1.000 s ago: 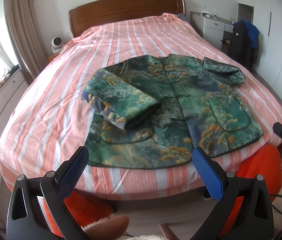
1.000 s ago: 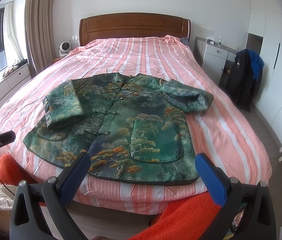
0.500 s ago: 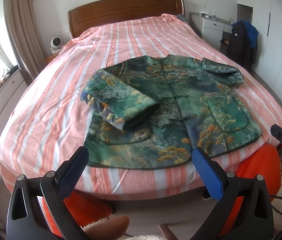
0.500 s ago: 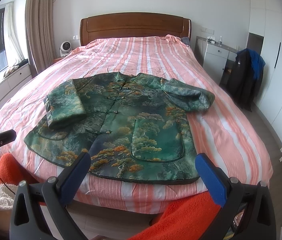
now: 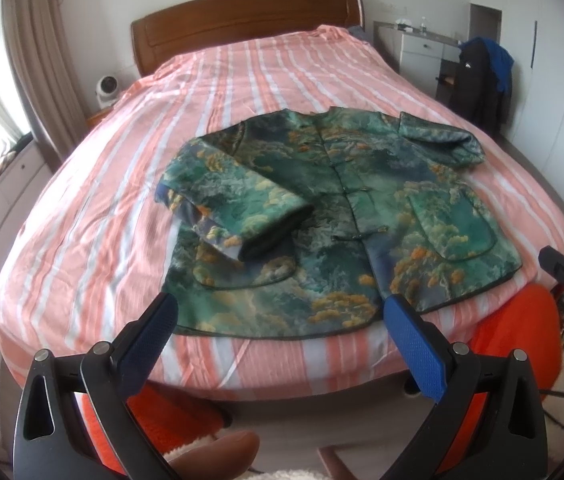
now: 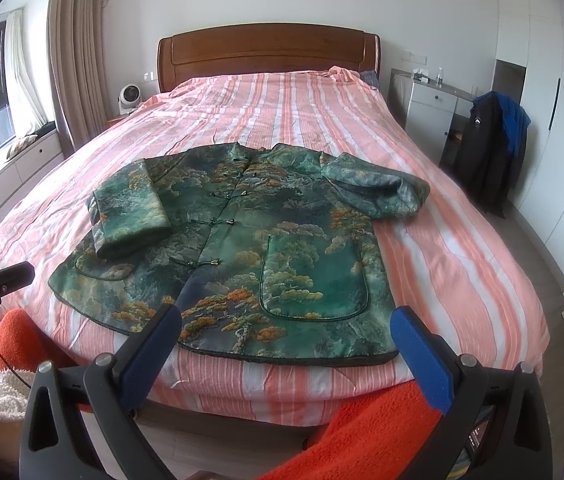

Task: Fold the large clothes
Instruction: 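Reach the left tool to the folded sleeve and grasp its cuff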

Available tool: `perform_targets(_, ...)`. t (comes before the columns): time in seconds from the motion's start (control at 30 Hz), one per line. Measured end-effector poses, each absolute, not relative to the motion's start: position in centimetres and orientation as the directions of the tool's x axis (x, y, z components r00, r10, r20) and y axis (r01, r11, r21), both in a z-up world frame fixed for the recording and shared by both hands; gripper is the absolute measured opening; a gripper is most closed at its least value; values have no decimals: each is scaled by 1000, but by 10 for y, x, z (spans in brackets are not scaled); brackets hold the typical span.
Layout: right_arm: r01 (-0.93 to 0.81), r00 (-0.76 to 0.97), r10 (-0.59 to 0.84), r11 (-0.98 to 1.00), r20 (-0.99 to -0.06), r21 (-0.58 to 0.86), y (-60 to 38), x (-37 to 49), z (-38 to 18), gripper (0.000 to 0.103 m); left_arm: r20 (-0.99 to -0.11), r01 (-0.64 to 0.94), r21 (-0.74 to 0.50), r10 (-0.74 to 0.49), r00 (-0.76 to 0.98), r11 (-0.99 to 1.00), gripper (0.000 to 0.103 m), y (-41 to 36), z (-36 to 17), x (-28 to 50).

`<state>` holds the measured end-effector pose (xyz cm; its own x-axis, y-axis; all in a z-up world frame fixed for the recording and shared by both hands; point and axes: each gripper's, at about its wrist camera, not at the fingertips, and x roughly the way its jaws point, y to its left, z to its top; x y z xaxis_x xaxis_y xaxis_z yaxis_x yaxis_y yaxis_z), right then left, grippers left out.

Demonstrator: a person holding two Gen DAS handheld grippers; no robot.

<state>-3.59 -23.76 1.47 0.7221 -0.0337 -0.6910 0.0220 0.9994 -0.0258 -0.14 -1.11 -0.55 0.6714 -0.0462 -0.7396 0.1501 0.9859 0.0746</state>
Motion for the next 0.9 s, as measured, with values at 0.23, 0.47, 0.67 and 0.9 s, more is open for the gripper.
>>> perform_targets(0.23,18,719,-31,1000,-694,-25,-238,-35,13,103,-760,143,46,-58,647,989,103,-3,-16,6)
perform_targets(0.47,12,732,-21,1000,-680,-18,-247,-33,11,103,-828,102,-236,-255,500,966,103,78,-58,69)
perform_targets(0.67,102,713,-31,993,-700,60,-287,-23,-6,103,-897,21,-241,-231,377,970,102,145,-144,142)
perform_targets(0.9,189,685,78,941,-725,280,-370,-9,-43,103,-893,52,-318,-317,320,947,60,142,-181,156)
